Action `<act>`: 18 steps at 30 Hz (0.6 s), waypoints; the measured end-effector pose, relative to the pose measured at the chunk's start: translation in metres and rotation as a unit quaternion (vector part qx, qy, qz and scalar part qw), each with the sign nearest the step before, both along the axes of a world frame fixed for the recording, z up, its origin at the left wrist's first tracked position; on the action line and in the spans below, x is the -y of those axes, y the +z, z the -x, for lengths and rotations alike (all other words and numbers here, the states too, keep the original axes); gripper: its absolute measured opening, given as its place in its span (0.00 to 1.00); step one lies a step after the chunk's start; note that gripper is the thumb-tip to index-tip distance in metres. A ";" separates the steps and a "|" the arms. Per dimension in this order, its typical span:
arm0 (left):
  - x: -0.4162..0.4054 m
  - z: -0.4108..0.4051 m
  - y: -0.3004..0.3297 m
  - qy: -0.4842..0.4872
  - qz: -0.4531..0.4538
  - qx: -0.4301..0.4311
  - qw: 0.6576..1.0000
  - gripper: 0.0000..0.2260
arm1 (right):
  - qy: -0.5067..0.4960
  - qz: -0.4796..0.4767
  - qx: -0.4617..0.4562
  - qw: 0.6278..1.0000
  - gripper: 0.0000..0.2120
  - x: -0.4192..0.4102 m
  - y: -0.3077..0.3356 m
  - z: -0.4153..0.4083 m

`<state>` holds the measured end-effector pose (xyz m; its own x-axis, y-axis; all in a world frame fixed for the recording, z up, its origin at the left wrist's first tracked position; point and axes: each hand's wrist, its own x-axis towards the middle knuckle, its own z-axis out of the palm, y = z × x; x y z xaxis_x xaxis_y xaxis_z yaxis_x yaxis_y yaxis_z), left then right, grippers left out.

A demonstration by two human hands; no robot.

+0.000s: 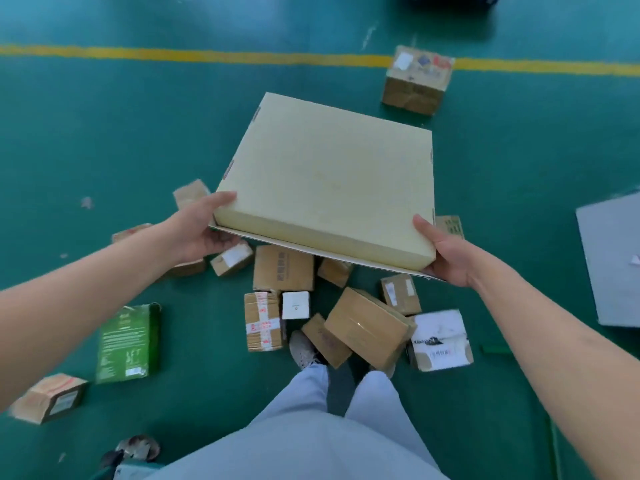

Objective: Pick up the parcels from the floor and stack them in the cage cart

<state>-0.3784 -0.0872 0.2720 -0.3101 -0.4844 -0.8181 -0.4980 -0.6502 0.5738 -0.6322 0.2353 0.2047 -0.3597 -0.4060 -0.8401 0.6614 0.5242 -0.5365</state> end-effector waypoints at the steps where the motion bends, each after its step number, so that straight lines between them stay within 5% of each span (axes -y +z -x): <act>1: 0.000 -0.016 0.010 0.016 0.001 -0.008 1.000 0.19 | 0.022 0.008 -0.002 1.000 0.26 0.009 0.010 -0.004; 8: -0.045 -0.132 0.057 0.119 0.102 -0.044 0.987 0.15 | 0.229 0.028 -0.044 0.972 0.32 0.046 0.077 -0.027; 18: -0.196 -0.267 0.062 0.370 0.096 -0.044 0.923 0.05 | 0.203 0.111 0.064 0.971 0.28 0.070 0.113 -0.102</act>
